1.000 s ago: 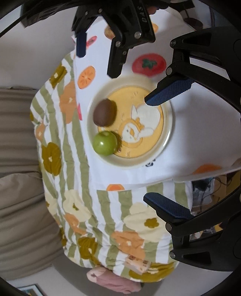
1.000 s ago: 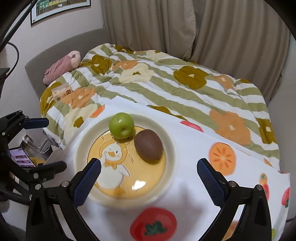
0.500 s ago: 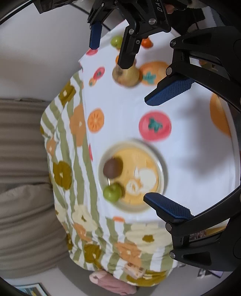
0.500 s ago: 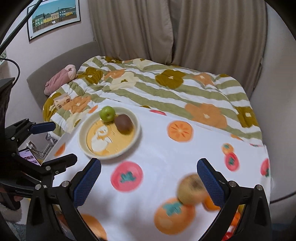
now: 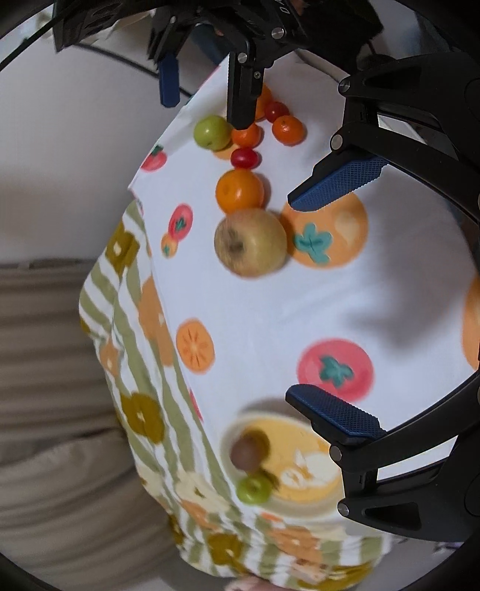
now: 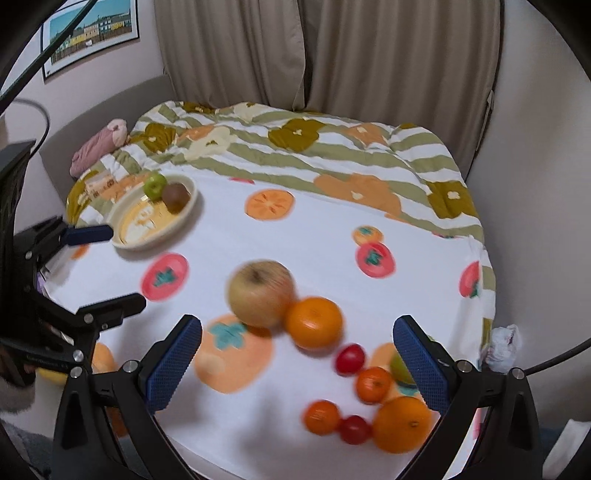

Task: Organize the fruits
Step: 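Move both tools back to the fruit cluster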

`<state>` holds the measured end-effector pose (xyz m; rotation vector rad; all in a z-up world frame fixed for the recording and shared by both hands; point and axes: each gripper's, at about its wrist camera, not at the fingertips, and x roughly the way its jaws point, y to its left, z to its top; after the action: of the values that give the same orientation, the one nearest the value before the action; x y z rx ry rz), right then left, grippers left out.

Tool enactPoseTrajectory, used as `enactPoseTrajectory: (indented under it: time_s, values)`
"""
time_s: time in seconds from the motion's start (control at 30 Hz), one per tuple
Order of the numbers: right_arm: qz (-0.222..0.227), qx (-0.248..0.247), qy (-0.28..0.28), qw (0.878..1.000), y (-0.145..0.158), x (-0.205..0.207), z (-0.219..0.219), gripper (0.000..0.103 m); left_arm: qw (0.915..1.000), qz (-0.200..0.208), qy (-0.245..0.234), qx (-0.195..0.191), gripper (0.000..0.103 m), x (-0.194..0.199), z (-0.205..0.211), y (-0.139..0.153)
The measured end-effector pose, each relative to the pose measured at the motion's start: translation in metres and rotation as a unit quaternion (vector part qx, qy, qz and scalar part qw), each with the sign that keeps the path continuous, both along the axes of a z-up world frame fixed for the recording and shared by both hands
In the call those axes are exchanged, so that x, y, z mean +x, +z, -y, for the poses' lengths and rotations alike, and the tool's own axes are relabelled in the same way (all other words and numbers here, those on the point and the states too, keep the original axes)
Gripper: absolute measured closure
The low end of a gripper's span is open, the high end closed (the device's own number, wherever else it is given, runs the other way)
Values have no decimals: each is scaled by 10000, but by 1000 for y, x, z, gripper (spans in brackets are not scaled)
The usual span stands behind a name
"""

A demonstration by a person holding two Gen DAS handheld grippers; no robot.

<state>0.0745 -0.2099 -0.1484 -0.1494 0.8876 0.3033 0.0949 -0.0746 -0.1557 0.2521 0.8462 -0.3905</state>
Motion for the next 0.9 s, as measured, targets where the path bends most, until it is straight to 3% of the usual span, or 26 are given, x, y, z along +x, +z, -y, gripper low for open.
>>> enactPoseTrajectory:
  time_s: [0.2, 0.43, 0.77, 0.9]
  values:
    - [-158, 16, 213, 9996, -31, 5, 28, 0, 9983, -115, -564, 111, 3, 23, 36, -35]
    - [-200, -276, 360, 9988, -58, 16, 39, 0, 9962, -253, -806, 206, 3, 46, 59, -65]
    - [-333, -173, 700, 9968, -72, 28, 38, 0, 9934, -204, -1021, 482, 4, 56, 74, -77]
    - [-360, -139, 798, 9961, -75, 31, 35, 0, 9929, -262, -1044, 508, 17, 61, 75, -82]
